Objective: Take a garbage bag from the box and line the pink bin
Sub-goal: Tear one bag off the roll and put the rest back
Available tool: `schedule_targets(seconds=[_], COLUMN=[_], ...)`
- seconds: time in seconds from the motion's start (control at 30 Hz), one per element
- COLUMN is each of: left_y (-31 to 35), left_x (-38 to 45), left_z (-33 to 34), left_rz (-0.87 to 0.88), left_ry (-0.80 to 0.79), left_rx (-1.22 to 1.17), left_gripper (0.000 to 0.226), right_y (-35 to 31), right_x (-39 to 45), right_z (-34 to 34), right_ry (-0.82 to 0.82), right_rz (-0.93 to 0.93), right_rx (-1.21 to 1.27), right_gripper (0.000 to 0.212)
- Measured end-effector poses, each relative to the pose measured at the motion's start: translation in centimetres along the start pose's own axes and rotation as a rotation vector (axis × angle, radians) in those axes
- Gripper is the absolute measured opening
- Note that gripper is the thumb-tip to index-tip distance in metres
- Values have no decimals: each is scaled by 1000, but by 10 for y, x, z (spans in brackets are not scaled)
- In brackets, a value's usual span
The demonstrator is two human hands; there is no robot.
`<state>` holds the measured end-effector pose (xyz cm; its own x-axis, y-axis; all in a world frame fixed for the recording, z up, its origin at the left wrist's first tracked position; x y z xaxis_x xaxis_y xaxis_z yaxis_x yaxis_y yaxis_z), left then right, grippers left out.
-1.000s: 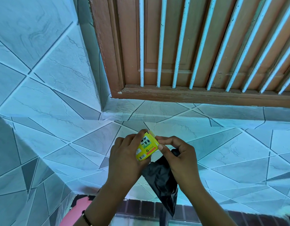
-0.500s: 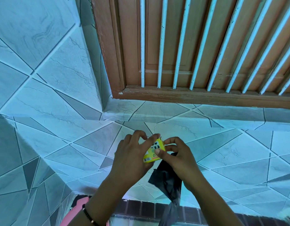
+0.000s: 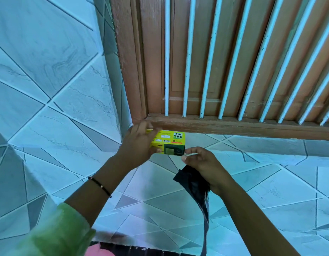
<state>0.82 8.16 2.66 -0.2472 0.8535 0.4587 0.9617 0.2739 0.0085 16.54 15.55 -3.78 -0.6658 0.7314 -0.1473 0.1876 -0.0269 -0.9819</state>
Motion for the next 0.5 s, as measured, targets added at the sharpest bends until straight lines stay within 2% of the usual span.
schedule_targets(seconds=[0.07,0.13,0.27,0.4,0.5], left_y=[-15,-26,-41,-55,-55], left_x=[14,24,36,40,38], left_z=[16,24,27,28,27], left_rz=[-45,-89,-136,-205,-246], left_ry=[-118,-160,-132,-137,-149], left_rx=[36,77,187,239,244], left_gripper=[66,66,67,67,69], right_y=[-5,-10,-8,-6,-4], right_x=[9,16,25,32,37], right_z=[6,10,10,4,7], right_ry=[-11,-16,11,60,21], right_rz=[-1,-6,-13,-25,-8], right_rx=[-1,17,50,55,118], right_gripper=[25,19,2,3,7])
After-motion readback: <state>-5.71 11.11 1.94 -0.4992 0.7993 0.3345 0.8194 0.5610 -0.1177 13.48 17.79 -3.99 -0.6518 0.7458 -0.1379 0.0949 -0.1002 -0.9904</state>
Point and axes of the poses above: each hand's wrist, its own x-axis towards the middle knuckle, its own z-axis out of the palm, y = z × x, the point moved 10 cm from there along x, towards the middle knuckle, and after that the axes turned 1 degree about y, right-handed, at the moved point
